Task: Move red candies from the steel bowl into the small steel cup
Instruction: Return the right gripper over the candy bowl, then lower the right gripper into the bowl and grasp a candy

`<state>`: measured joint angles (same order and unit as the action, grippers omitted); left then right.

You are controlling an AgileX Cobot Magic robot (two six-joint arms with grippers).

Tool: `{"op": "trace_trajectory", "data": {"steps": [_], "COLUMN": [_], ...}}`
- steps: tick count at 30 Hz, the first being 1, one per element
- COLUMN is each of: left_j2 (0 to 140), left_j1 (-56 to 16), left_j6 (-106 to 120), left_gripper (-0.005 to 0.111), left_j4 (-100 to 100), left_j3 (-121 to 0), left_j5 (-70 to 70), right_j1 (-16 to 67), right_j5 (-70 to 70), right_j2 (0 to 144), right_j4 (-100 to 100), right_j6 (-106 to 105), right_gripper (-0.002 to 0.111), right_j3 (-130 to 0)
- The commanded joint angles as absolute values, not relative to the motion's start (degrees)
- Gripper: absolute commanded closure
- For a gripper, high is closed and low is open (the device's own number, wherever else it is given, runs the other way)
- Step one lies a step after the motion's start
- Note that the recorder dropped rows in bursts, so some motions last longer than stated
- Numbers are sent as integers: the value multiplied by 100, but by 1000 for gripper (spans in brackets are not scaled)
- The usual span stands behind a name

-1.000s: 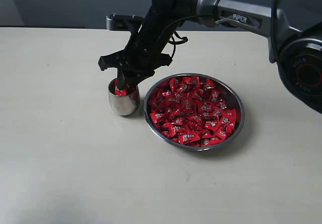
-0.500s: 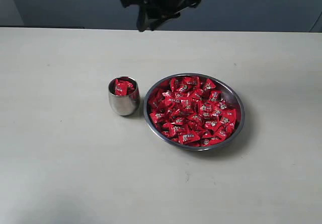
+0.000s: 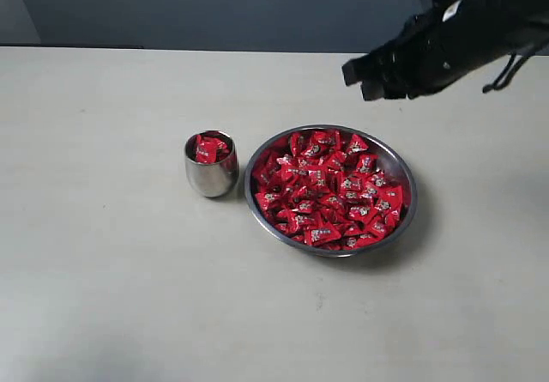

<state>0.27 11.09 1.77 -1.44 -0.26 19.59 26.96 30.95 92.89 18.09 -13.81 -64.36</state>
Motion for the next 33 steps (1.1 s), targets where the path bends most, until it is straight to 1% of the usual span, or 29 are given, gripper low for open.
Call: {"op": "trace_trajectory", "data": {"steps": [1, 7, 19, 33], "left_j2": [0, 0, 0, 0], "left_j1": [1072, 1072, 1072, 1072], "left_j6": [168, 168, 168, 168], "left_gripper": [106, 106, 106, 106], "left_j4": [-155, -155, -155, -155], "left_j3": [0, 0, 0, 0], "left_j5": [1914, 1914, 1914, 1914], "right_j1": [2666, 2666, 2666, 2666], "right_j5": [2823, 2614, 2751, 3676], "right_j2": [9328, 9825, 10746, 11645], "right_j4": [1738, 1738, 1457, 540], "right_j6": [-1376, -1135, -1035, -725], "right_gripper": [78, 78, 78, 78], "right_j3": [-6045, -6102, -6861, -8037]}}
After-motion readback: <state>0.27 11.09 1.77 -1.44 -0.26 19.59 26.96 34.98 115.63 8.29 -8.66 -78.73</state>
